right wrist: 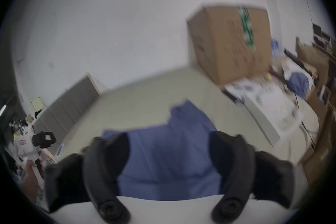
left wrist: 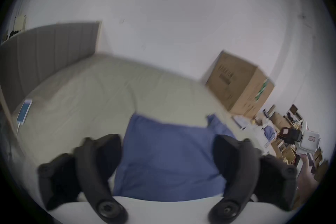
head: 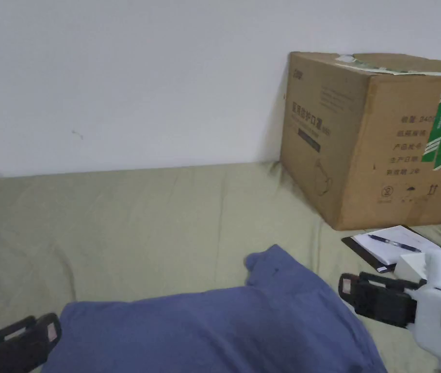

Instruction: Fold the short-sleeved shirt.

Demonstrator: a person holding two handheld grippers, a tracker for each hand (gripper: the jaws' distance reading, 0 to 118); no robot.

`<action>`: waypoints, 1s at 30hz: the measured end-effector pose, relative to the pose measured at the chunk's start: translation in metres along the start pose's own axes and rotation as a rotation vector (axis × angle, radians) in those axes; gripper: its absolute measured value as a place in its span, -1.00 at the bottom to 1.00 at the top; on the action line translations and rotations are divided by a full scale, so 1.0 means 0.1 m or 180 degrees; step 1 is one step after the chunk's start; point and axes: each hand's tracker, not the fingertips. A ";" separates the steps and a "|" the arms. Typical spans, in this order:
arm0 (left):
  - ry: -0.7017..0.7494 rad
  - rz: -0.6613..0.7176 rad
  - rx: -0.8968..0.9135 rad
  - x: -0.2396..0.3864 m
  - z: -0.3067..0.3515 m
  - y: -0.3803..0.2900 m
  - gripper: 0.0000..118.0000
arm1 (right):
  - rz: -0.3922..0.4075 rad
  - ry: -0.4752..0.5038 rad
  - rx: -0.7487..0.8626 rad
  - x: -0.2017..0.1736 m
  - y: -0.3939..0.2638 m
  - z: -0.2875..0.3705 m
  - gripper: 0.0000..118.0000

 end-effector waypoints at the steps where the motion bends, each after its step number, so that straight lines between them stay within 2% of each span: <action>1: -0.0042 -0.0093 0.0143 0.10 0.02 0.02 -0.20 | 0.0123 -0.0020 0.0211 -0.16 0.02 0.02 -0.33; 2: -0.0034 -0.0205 0.0226 0.19 0.02 0.03 -0.93 | 0.0238 -0.0032 0.0374 -0.29 0.04 0.03 -0.92; 3: 0.0006 -0.0326 0.0269 0.29 0.01 0.05 -1.00 | 0.0367 -0.0059 0.0499 -0.43 0.05 0.01 -1.00; 5: 0.0223 -0.0506 0.0394 0.42 -0.01 0.03 -1.00 | 0.0550 -0.0076 0.0625 -0.59 0.09 -0.02 -1.00; 6: 0.0145 -0.0491 0.0358 0.45 -0.03 0.04 -1.00 | 0.0585 0.0005 0.0625 -0.64 0.11 -0.06 -1.00; 10: 0.0072 -0.0417 0.0225 0.30 -0.35 0.31 -1.00 | 0.0581 0.0157 0.0489 -0.68 0.20 -0.24 -1.00; 12: 0.0241 -0.0440 -0.0175 0.13 -0.76 0.57 -1.00 | 0.0588 0.0141 0.0366 -0.65 0.21 -0.37 -1.00; 14: 0.0308 -0.0515 -0.0861 -0.12 -1.33 0.80 -1.00 | 0.0571 0.0147 0.0158 -0.59 0.22 -0.54 -1.00; 16: 0.0393 -0.0511 -0.1558 -0.42 -2.06 0.85 -1.00 | 0.0554 0.0192 -0.0098 -0.51 0.18 -0.77 -1.00; 17: 0.0447 -0.0482 -0.1714 -0.56 -2.28 0.84 -0.98 | 0.0557 0.0191 -0.0178 -0.48 0.15 -0.85 -1.00; 18: 0.0452 -0.0374 -0.1882 -0.72 -2.54 0.81 -0.82 | 0.0579 0.0179 -0.0267 -0.45 0.12 -0.95 -1.00; 19: 0.0417 -0.0284 -0.2058 -0.86 -2.80 0.73 -0.44 | 0.0608 0.0170 -0.0360 -0.41 0.05 -1.06 -1.00; 20: 0.0450 -0.0296 -0.2149 -0.92 -2.95 0.65 0.37 | 0.0620 0.0164 -0.0424 -0.39 0.02 -1.12 -1.00; 21: 0.0567 -0.0311 -0.2265 -1.02 -3.16 0.55 0.91 | 0.0615 0.0157 -0.0466 -0.38 -0.02 -1.19 -1.00; 22: 0.0712 -0.0400 -0.2297 -1.09 -3.32 0.46 0.96 | 0.0604 0.0166 -0.0512 -0.36 -0.07 -1.25 -1.00; 23: 0.0600 -0.0421 -0.2125 -1.12 -3.41 0.43 0.90 | 0.0587 0.0188 -0.0572 -0.35 -0.12 -1.31 -1.00; 24: 0.0691 -0.0432 -0.2204 -1.16 -3.52 0.34 0.90 | 0.0568 0.0193 -0.0624 -0.34 -0.15 -1.36 -1.00; 28: 0.0910 -0.0275 -0.2350 -1.39 -3.84 0.05 0.87 | 0.0543 0.0193 -0.0810 -0.25 -0.29 -1.52 -1.00; 30: 0.0818 -0.0327 -0.2426 -1.39 -3.91 -0.08 0.64 | 0.0569 0.0186 -0.0860 -0.23 -0.33 -1.57 -1.00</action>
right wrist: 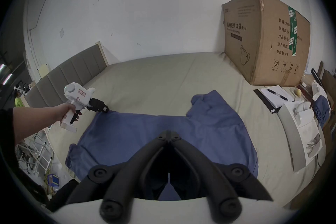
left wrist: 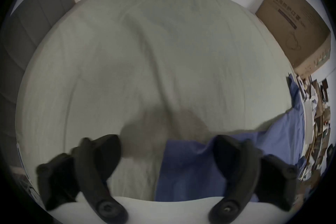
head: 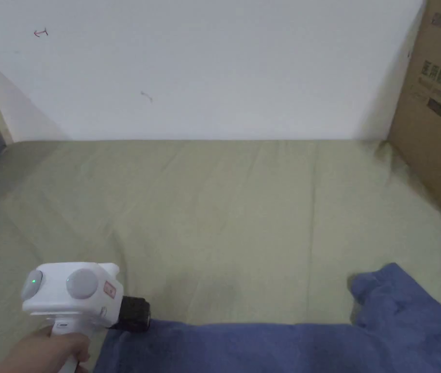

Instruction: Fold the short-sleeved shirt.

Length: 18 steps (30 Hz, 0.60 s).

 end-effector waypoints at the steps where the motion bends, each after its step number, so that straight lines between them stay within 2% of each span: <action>1: 0.0035 -0.0186 -0.0042 0.05 -0.06 0.00 0.63 | 0.0014 -0.0026 -0.0037 0.00 -0.02 -0.03 -1.00; 2: 0.0244 -0.0375 -0.0054 0.08 -0.08 0.00 0.59 | 0.0014 -0.0044 -0.0062 0.01 -0.03 -0.05 -1.00; 3: 0.0212 -0.0413 0.0055 0.10 -0.04 -0.02 0.48 | 0.0002 -0.0058 -0.0087 0.02 -0.04 -0.07 -1.00; 6: 0.0180 -0.0213 0.0157 0.09 0.13 -0.05 0.28 | -0.0108 -0.0101 -0.0095 0.07 -0.11 -0.06 -1.00; 7: 0.0131 -0.0243 0.0197 0.11 0.20 -0.09 -0.10 | -0.0177 -0.0089 -0.0076 0.09 -0.11 -0.04 -1.00; 8: -0.0053 -0.0289 0.0181 0.13 0.25 -0.12 -0.82 | -0.0236 -0.0077 -0.0051 0.10 -0.11 -0.01 -1.00; 9: -0.0133 -0.0372 0.0136 0.18 0.31 -0.20 -1.00 | -0.0285 -0.0065 -0.0024 0.12 -0.10 0.02 -1.00; 12: 0.0109 -0.0626 0.0405 0.28 0.48 -0.35 -1.00 | -0.0323 -0.0076 0.0059 0.19 0.01 0.07 -1.00; 15: 0.0012 -0.0477 0.0668 0.28 0.70 -0.41 -1.00 | -0.0374 -0.0080 0.0399 0.40 0.29 0.12 -1.00; 17: -0.0029 -0.0459 0.0750 0.29 0.81 -0.43 -1.00 | -0.0370 -0.0079 0.0351 0.58 0.50 -0.01 -1.00; 18: -0.0038 -0.0417 0.0821 0.28 0.87 -0.42 -1.00 | -0.0406 -0.0095 0.0167 0.71 0.61 -0.17 -1.00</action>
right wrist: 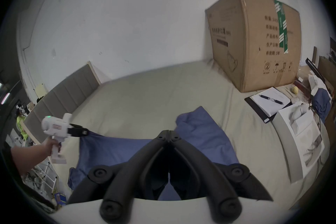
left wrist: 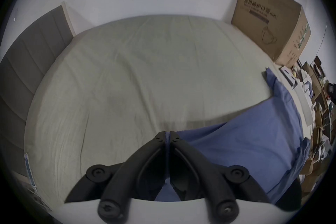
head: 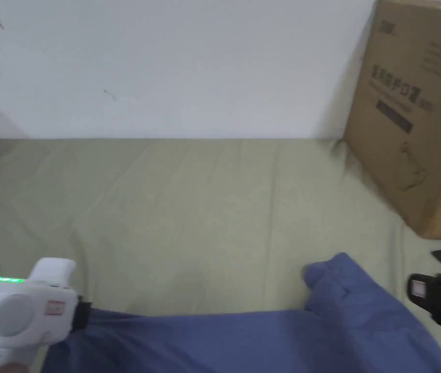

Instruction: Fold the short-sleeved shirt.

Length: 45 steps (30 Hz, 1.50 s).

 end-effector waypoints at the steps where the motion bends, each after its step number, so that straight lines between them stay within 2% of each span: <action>1: -0.0029 0.0066 0.0023 -0.01 0.05 0.01 -1.00 | -0.0039 -0.0052 -0.0233 0.11 0.12 -0.21 -1.00; 5: -0.0130 0.0206 0.0071 -0.04 0.13 0.04 -1.00 | -0.0368 -0.0220 -0.0837 0.55 0.41 -1.05 -1.00; 6: -0.0142 0.0216 0.0074 -0.04 0.13 0.04 -1.00 | -0.0426 -0.0202 -0.1069 0.65 0.45 -1.27 -0.93; 7: -0.0154 0.0217 0.0075 -0.02 0.14 0.03 -1.00 | -0.0534 -0.0184 -0.1243 0.76 0.47 -1.49 -0.46; 8: -0.0158 0.0215 0.0069 0.01 0.16 0.01 -1.00 | -0.0562 -0.0229 -0.1353 0.82 0.48 -1.62 0.66; 9: -0.0159 0.0210 0.0067 0.01 0.15 0.00 -1.00 | -0.0594 -0.0360 -0.1474 0.88 0.47 -1.80 1.00; 10: -0.0166 0.0206 0.0067 0.01 0.14 -0.01 -1.00 | -0.0599 -0.0489 -0.1619 0.93 0.43 -1.96 0.88; 11: -0.0170 0.0201 0.0060 0.01 0.12 -0.02 -1.00 | -0.0576 -0.0538 -0.1421 0.95 0.47 -2.00 0.78; 14: -0.0165 0.0229 -0.0012 -0.01 0.04 -0.05 -1.00 | -0.0743 -0.0622 -0.1697 1.05 0.46 -2.32 0.83; 15: -0.0163 0.0238 -0.0031 -0.02 0.01 -0.07 -1.00 | -0.0734 -0.0682 -0.1735 1.21 0.31 -2.50 0.82; 18: -0.0153 0.0229 -0.0111 -0.05 -0.07 -0.12 -1.00 | -0.0509 -0.0836 -0.1965 1.18 0.20 -2.70 0.80; 19: -0.0141 0.0221 -0.0145 -0.05 -0.09 -0.13 -1.00 | -0.0401 -0.0879 -0.2019 1.09 0.18 -2.68 0.71; 20: -0.0130 0.0224 -0.0176 -0.07 -0.11 -0.15 -1.00 | -0.0296 -0.0921 -0.2120 1.05 0.14 -2.70 0.39; 21: -0.0133 0.0240 -0.0214 -0.08 -0.13 -0.17 -1.00 | -0.0172 -0.1058 -0.2138 0.99 0.12 -2.67 -0.13; 22: -0.0135 0.0250 -0.0239 -0.08 -0.14 -0.18 -1.00 | -0.0074 -0.1112 -0.2020 0.96 0.13 -2.62 -0.53; 23: -0.0138 0.0258 -0.0256 -0.08 -0.15 -0.19 -1.00 | -0.0176 -0.0968 -0.2007 0.98 0.17 -2.58 -1.00; 25: -0.0136 0.0271 -0.0263 -0.10 -0.13 -0.20 -1.00 | -0.0215 -0.0919 -0.1918 1.01 0.24 -2.45 -1.00; 29: -0.0100 0.0278 -0.0198 -0.10 -0.02 -0.18 -1.00 | -0.0528 -0.0630 -0.1410 0.98 0.44 -1.92 -1.00; 35: -0.0104 0.0394 0.0097 -0.13 0.23 0.06 -1.00 | -0.0493 -0.0545 -0.1040 0.81 0.83 -1.38 -1.00; 38: -0.0053 0.0296 0.0214 -0.11 0.29 0.25 -1.00 | -0.0416 -0.0549 -0.0840 0.71 1.00 -1.24 -1.00; 43: -0.0104 0.0372 0.0428 -0.08 0.42 0.43 -1.00 | -0.0577 -0.0505 -0.0564 0.78 1.16 -1.09 -0.99; 45: -0.0157 0.0407 0.0429 -0.06 0.45 0.35 -1.00 | -0.0549 -0.0510 -0.0530 0.79 1.03 -0.97 -0.99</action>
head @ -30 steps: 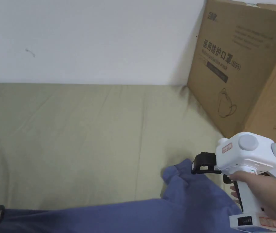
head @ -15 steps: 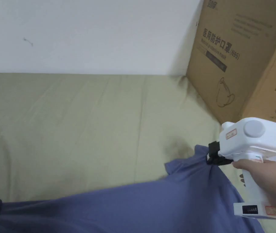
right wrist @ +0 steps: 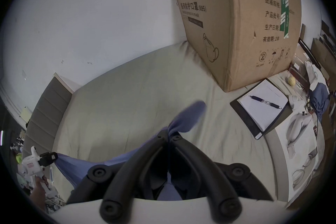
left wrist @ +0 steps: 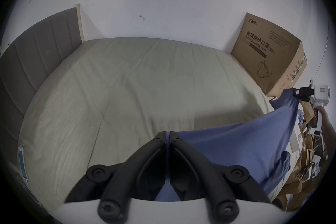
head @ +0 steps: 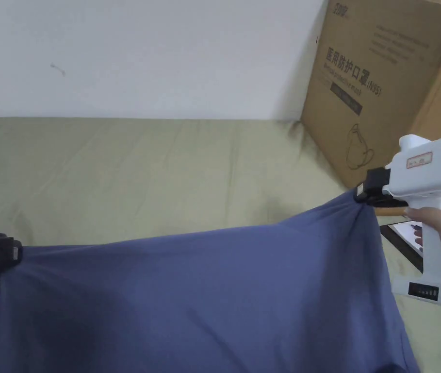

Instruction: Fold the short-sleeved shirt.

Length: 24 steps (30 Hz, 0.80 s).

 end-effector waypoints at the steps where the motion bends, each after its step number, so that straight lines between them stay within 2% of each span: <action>1: 0.0000 0.0003 -0.0015 0.00 0.02 -0.06 -1.00 | 0.0017 -0.0010 0.0015 0.02 -0.09 0.04 -0.99; 7: -0.0316 0.0467 -0.0250 -0.12 0.42 -0.98 -1.00 | -0.0127 -0.0047 -0.0065 0.46 -1.34 0.58 -0.99; 11: -0.0306 0.0446 -0.0269 -0.16 0.81 -1.61 -1.00 | -0.0079 -0.0154 -0.0228 0.70 -2.22 0.97 -0.99; 15: -0.0245 0.0547 -0.0467 -0.15 0.87 -2.06 -1.00 | -0.0426 -0.0308 -0.0409 0.86 -2.78 0.99 -0.99; 17: -0.0213 0.0543 -0.0621 -0.16 0.77 -2.20 -0.98 | -0.0519 -0.0327 -0.0421 0.89 -2.91 0.90 -0.99; 19: -0.0136 0.0501 -0.0603 -0.26 0.63 -2.28 -0.98 | -0.0477 -0.0360 -0.0412 0.94 -2.96 0.77 -0.99; 20: -0.0108 0.0480 -0.0620 -0.27 0.59 -2.29 -0.92 | -0.0412 -0.0404 -0.0402 0.91 -2.97 0.74 -0.96; 21: -0.0045 0.0449 -0.0636 -0.26 0.56 -2.30 -0.82 | -0.0244 -0.0476 -0.0396 0.87 -2.97 0.71 -0.90; 23: 0.0122 0.0274 -0.0642 -0.18 0.55 -2.29 -0.49 | 0.0014 -0.0654 -0.0435 0.79 -2.97 0.64 -0.68; 24: 0.0090 0.0262 -0.0625 -0.17 0.54 -2.29 -0.42 | 0.0148 -0.0758 -0.0449 0.75 -2.97 0.62 -0.50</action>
